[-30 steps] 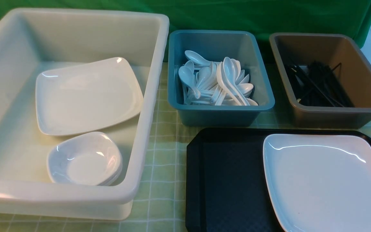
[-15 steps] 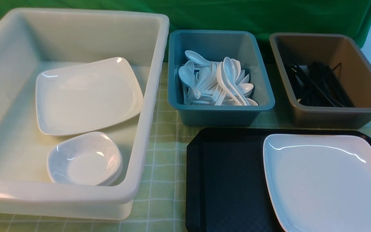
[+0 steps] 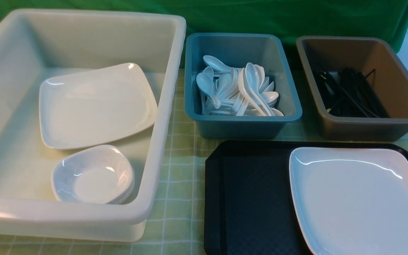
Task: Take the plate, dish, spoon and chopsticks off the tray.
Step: Use the left arm to grab a plate from the dinner plate
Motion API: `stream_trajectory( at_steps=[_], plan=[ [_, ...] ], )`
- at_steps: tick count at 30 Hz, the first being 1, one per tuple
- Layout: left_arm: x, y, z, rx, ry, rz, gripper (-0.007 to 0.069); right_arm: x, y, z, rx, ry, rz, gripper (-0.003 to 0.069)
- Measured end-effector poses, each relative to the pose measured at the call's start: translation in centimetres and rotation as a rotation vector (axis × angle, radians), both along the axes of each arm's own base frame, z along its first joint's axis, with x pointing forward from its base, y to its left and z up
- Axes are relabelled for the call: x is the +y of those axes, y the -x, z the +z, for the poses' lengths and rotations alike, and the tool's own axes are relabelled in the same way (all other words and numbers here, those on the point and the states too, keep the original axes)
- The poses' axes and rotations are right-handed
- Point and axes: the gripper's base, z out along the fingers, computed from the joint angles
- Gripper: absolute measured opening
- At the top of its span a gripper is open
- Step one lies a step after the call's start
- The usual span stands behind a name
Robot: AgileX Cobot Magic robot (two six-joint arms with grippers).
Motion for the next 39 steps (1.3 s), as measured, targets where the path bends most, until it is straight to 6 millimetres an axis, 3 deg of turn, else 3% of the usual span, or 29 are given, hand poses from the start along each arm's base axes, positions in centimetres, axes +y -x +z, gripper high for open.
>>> stream_trajectory(
  at_steps=[2,14,19,20,24,28,29,31,35,36,37,39],
  plan=[
    [0.1,0.0,0.1,-0.014,0.175,-0.007,-0.0002,0.0,0.0,0.0,-0.001,0.001,-0.001,0.0067],
    [0.8,0.3,1.7,-0.175,0.306,0.041,-0.0002,0.0,0.0,0.0,-0.003,0.002,-0.001,0.0083],
    [-0.1,1.3,8.4,-0.205,0.076,-0.041,-0.0002,0.0,0.0,0.1,-0.007,-0.001,-0.001,0.0086],
    [-0.3,1.0,10.1,-0.163,0.028,-0.057,-0.0002,0.0,0.0,0.1,-0.011,-0.004,0.000,0.0087],
    [-1.5,-1.8,14.0,0.091,-0.111,-0.180,-0.0002,0.1,-0.1,0.3,-0.029,-0.021,0.004,0.0090],
    [-5.4,-7.7,14.9,0.434,-0.254,-0.568,-0.0002,0.1,-0.1,0.4,-0.035,-0.026,0.006,0.0097],
    [-5.8,-7.9,14.8,0.449,-0.281,-0.607,-0.0002,0.1,-0.1,0.4,-0.035,-0.026,0.006,0.0098],
    [-8.9,-11.0,14.8,0.512,-0.293,-0.865,-0.0002,0.1,-0.1,0.4,-0.035,-0.026,0.006,0.0102],
    [-15.6,-15.6,12.0,0.602,-0.310,-1.249,-0.0002,0.1,-0.1,0.4,-0.036,-0.027,0.006,0.0104],
    [-16.4,-15.9,11.8,0.611,-0.312,-1.279,-0.0002,0.1,-0.1,0.4,-0.036,-0.027,0.006,0.0105],
    [-19.0,-16.9,10.7,0.642,-0.349,-1.367,-0.0002,0.1,-0.1,0.4,-0.036,-0.027,0.006,0.0106],
    [-22.2,-17.9,9.7,0.675,-0.425,-1.440,-0.0002,0.1,-0.1,0.4,-0.036,-0.027,0.006,0.0111]
  ],
)
